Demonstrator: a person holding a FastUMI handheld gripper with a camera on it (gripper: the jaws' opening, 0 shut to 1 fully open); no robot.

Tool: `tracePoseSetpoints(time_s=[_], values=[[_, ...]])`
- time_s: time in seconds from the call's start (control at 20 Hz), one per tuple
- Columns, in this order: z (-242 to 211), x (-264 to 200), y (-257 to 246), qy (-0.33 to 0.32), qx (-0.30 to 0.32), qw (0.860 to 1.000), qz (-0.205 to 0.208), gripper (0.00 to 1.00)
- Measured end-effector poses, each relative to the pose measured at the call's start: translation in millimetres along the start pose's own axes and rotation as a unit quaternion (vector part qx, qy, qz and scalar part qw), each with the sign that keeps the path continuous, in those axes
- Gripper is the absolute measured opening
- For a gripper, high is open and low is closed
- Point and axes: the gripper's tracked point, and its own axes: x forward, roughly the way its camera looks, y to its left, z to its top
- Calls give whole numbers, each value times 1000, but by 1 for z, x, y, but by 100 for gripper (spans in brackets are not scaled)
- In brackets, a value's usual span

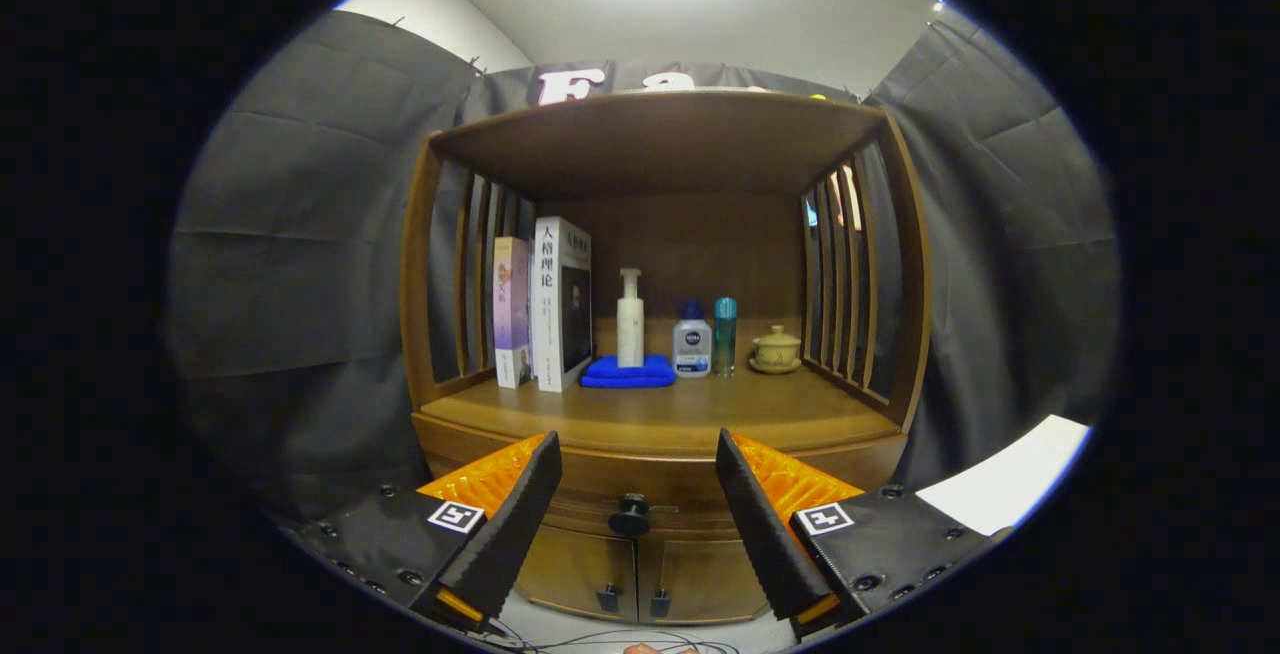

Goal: Pull open the drawer, take out the items inside it, and place them on the countertop above the cabinet.

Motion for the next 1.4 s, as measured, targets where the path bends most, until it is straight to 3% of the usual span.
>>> tracePoseSetpoints(time_s=[0.65, 0.85, 1.15, 1.4], values=[[-99, 71, -15, 95, 12, 995, -21, 98], [-113, 83, -9, 106, 28, 994, -10, 98], [-131, 91, -1, 120, 2, 993, -6, 76], [-133, 91, 16, 125, 26, 992, 15, 57]])
